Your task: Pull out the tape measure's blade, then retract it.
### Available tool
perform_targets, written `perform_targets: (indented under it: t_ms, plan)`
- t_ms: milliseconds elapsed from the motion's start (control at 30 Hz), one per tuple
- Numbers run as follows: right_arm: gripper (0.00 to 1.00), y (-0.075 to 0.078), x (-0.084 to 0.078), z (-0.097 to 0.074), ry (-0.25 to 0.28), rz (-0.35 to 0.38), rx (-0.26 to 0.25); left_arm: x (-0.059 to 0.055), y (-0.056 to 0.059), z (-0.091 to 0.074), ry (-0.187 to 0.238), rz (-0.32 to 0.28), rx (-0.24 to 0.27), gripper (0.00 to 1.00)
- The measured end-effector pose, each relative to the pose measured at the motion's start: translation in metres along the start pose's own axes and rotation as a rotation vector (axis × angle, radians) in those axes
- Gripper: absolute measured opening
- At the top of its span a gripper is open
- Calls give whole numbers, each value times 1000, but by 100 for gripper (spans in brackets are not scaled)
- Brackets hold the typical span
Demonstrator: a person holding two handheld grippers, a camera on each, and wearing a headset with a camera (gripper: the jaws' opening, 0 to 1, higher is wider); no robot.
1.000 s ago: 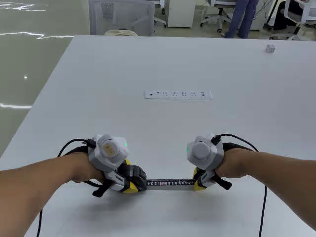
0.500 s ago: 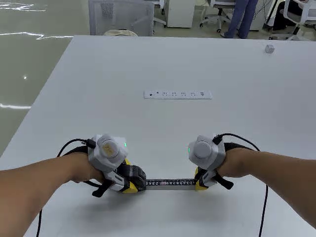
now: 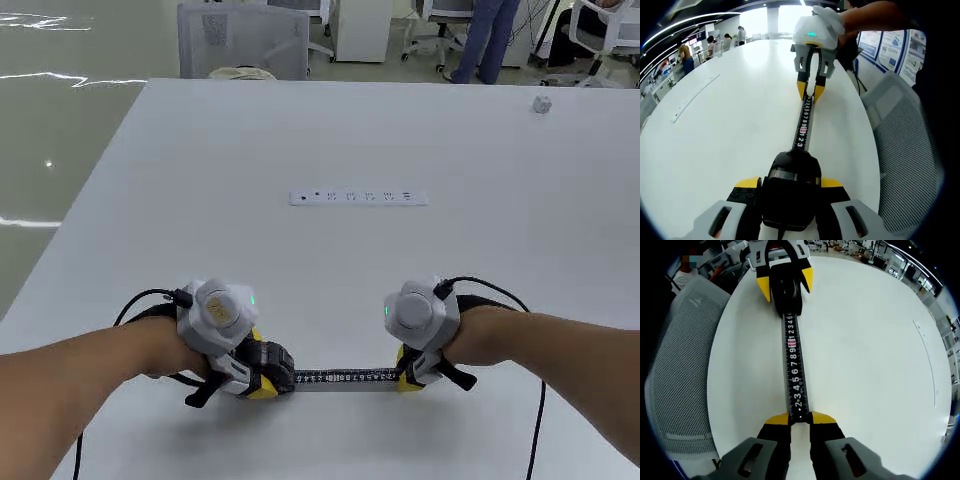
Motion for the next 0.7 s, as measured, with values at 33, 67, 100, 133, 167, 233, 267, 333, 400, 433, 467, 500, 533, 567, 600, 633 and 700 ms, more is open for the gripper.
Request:
perform_targets:
  t_ms: [33,67,100,133,167,233,267,333,400,433,467,500,533,567,600,633,700]
  plan:
    - [13,0,-1,0,2,1,0,0,0,0,0,1,-1,39]
    - [13,0,-1,-1,3,-1,1,0,0,0,0,2,-1,39]
    - [13,-1,-1,-1,4,-2,1,0,0,0,-1,2,-1,39]
    - [13,0,-2,-1,5,-2,0,0,0,0,-1,3,-2,39]
    - [13,0,-2,-1,5,-1,0,0,0,0,-1,3,-2,39]
    - [13,0,-3,-2,4,-3,0,0,0,0,-1,3,-2,39]
    - [13,0,-3,-2,4,-2,-1,0,0,0,-1,3,-2,39]
    - [12,0,-4,-2,5,-2,-1,0,1,0,-2,3,-1,39]
    - [12,0,-5,-3,6,-1,-2,0,1,-1,-2,4,-1,39]
    - [12,0,-5,-4,6,-2,-3,0,1,-1,-2,4,-1,39]
    - [12,0,-6,-4,5,-2,-3,1,1,-1,-2,4,-1,39]
    - [12,0,-6,-4,5,-2,-3,1,1,-1,-2,5,-1,39]
    - [12,0,-7,-5,5,-1,-3,1,1,-1,-3,5,-1,39]
    - [12,0,-8,-5,5,0,-4,1,1,-1,-3,5,-1,39]
    - [12,0,-8,-5,6,0,-4,1,1,-1,-3,5,-2,39]
    - [13,1,-9,-6,6,-1,-4,1,2,-1,-3,4,-2,39]
    - [13,0,-10,-7,6,-1,-5,1,1,-1,-3,4,-2,39]
Point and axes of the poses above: the centre of the closed fingertips' face, and the gripper's own axes: z roughly forward along the fingers, y roughly to its right, x roughly out of its top, the point moved 1 cm from there along -z, roughly backward along the fingers, and after that the axes turned 13 degrees about y, right-handed, at the moved point
